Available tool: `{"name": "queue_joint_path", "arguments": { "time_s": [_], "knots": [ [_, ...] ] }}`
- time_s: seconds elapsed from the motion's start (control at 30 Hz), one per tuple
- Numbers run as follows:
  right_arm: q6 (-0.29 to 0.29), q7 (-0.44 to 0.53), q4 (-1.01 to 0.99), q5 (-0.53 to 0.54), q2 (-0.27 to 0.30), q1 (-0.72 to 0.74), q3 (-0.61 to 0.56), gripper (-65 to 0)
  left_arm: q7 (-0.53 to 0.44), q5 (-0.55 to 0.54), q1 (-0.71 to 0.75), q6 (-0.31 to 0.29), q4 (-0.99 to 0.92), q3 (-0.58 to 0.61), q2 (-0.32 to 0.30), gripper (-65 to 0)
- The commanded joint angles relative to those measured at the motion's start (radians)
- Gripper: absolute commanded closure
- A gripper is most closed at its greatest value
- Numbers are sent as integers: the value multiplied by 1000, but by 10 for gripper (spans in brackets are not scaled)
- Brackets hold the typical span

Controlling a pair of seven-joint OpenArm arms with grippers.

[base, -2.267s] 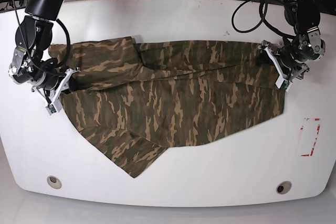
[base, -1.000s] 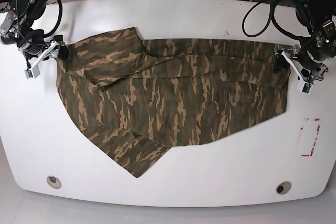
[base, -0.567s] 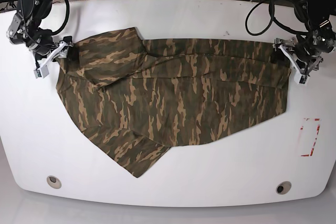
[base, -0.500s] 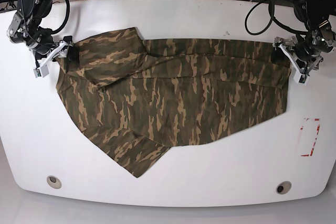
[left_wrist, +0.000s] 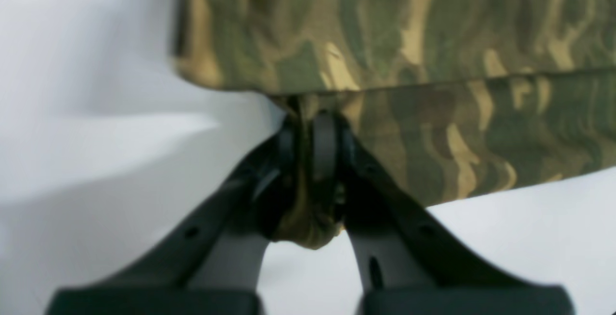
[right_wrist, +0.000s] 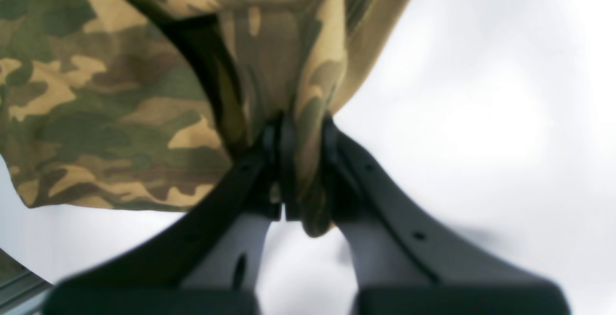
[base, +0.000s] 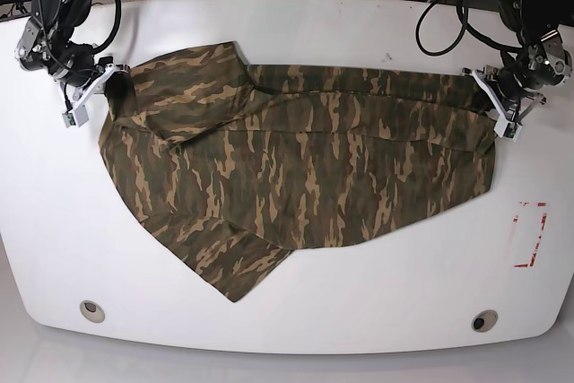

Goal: Fold the T-shirt properly
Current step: 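Lift the shirt edge with both grippers and draw it toward the robot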

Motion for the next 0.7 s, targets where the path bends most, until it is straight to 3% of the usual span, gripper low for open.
{"name": "queue_joint_path", "arguments": {
  "time_s": [0.0, 0.27, 0.47, 0.67],
  "knots": [
    [-2, -11, 70, -9, 24, -26, 6, -2, 46, 39, 30, -1, 39, -2, -10, 0],
    [-2, -85, 200, -12, 24, -120, 12, -2, 46, 39, 166, -1, 208, -5, -13, -96],
    [-2, -117, 237, -9, 24, -174, 12, -6, 46, 39, 254, -1, 298, -5, -15, -219],
    [-2, -123, 238, -9, 24, -201, 12, -6, 54, 39, 288, -1, 334, -5, -15, -229]
  ]
}}
